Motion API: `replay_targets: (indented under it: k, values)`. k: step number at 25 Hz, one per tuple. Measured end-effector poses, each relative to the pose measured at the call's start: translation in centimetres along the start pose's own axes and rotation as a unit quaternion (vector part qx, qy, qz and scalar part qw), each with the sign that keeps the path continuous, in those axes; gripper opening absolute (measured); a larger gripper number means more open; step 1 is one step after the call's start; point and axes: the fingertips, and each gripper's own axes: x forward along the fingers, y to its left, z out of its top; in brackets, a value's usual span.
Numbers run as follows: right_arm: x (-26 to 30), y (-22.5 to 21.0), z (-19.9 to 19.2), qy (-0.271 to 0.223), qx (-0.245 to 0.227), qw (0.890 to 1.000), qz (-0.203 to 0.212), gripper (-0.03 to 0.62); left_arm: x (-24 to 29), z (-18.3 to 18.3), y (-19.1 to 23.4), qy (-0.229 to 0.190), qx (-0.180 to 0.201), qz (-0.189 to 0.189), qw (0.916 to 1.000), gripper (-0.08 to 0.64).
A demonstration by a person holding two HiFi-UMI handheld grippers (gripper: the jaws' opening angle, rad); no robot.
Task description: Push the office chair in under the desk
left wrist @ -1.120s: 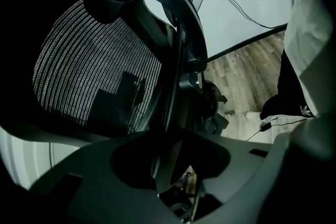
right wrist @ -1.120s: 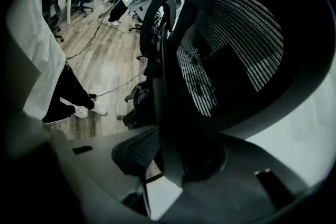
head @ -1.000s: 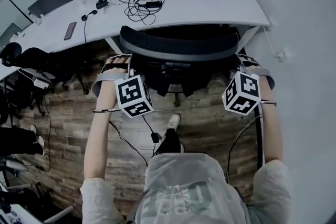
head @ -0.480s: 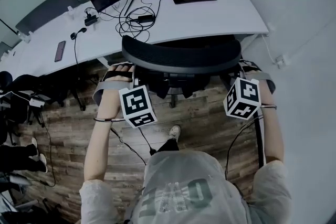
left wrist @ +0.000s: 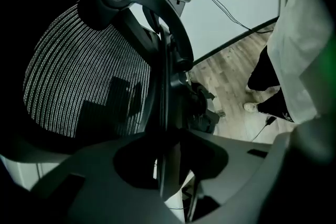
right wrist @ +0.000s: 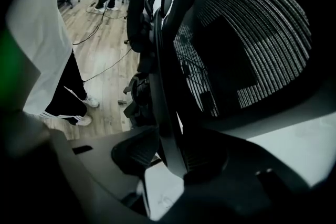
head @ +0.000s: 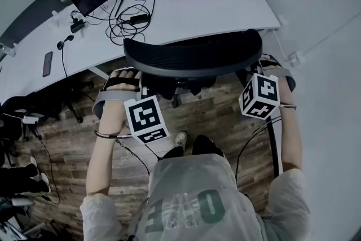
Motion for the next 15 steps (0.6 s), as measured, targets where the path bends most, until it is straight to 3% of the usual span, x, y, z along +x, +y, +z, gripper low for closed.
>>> replay_targets:
  k: [8,15]
  values:
    - [1.0,-1.7,0.0,-0.054,-0.026,0.998,-0.015,0.141,1.7,-0.2,1.6,0.056,-0.030,-0.012,0.9979,0.135]
    - [2.2,-2.8,0.1,-0.059,-0.037,0.997,-0.026,0.143,3.2,-0.4,2.8,0.075,-0.047,-0.011,0.9960,0.137]
